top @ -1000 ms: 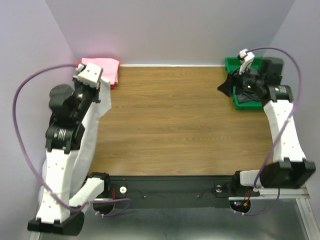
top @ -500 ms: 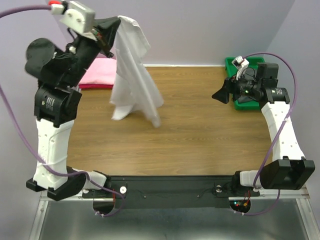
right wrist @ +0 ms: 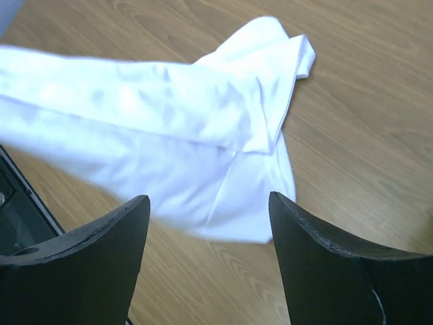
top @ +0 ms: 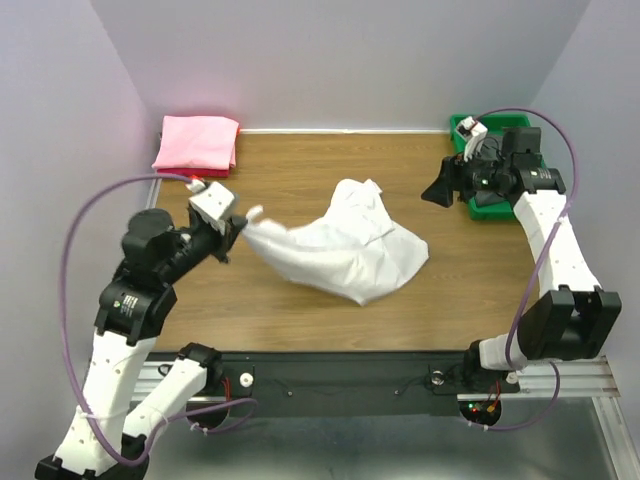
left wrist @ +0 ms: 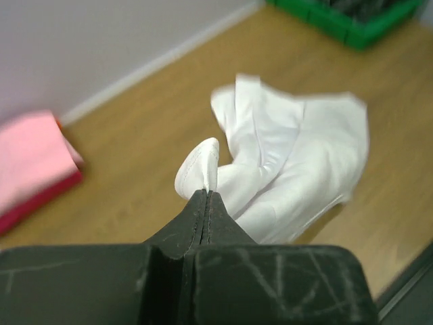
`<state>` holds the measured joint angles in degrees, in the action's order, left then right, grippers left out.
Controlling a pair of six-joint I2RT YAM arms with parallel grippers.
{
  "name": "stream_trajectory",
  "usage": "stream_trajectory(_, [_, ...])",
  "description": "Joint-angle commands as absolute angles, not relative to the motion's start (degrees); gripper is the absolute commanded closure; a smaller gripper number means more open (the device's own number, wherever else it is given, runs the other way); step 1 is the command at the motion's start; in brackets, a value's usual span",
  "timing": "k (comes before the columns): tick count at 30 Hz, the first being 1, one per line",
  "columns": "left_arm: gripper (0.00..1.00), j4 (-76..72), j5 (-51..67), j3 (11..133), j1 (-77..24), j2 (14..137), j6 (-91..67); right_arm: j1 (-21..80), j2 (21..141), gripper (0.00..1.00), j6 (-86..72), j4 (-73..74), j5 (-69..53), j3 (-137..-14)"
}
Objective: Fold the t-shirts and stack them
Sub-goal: Flatten the tshirt out
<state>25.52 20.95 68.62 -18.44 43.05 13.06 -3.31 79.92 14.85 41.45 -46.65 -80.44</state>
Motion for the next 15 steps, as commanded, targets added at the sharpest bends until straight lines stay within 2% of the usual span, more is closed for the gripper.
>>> stream_trajectory(1, [1.0,31.9,22.2,62.1,-17.0,39.1,20.2,-2.6,84.2,0.24,15.9,38.7,-45.4,-80.8])
stream_trajectory(7, [1.0,38.0,20.1,63.5,-15.1,47.2,26.5,7.8,92.7,0.25,15.1,36.4,-37.5,-81.7])
stream_trajectory(11, [1.0,39.5,13.6,63.1,-14.2,51.5,32.0,12.2,102.5,0.28,15.3,35.4,-33.1,-84.8])
stream_trajectory(15, [1.0,38.5,13.5,62.8,-12.0,53.2,34.4,15.8,109.1,0.31,14.4,34.1,-30.5,-87.7])
